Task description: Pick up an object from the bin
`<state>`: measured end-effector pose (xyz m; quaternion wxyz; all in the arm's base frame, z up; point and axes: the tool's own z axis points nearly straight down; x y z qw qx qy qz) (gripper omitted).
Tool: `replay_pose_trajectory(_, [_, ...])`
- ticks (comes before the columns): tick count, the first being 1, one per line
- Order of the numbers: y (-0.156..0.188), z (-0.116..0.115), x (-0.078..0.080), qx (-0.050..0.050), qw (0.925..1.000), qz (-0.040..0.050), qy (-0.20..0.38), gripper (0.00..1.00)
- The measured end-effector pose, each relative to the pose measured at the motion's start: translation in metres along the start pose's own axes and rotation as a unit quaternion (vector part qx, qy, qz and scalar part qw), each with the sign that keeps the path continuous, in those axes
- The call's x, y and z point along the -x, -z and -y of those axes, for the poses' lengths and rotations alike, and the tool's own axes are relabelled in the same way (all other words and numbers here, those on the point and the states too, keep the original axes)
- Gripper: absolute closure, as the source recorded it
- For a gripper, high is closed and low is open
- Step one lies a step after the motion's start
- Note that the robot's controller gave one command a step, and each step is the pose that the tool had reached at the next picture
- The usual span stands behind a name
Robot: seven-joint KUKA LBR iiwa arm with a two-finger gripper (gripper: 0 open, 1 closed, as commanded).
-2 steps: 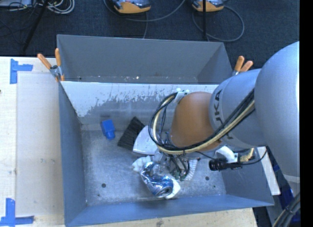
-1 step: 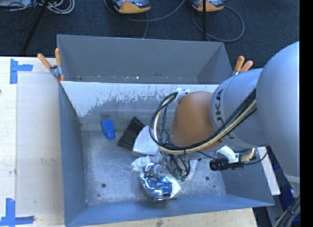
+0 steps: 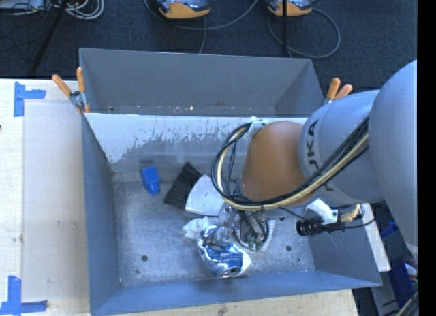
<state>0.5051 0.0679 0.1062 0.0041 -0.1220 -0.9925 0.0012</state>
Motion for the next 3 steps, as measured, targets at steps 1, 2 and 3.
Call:
replay_pose_trajectory(1, [0.0141,-0.0009,0.0024,0.002,1.0,0.0044,0.0,1.0])
replay_pose_trajectory(2, [0.0187,-0.0008,0.0024,0.002,1.0,0.0053,0.0,1.0])
replay_pose_trajectory(3, [0.0224,-0.0006,0.0017,0.002,1.0,0.0035,0.0,1.0])
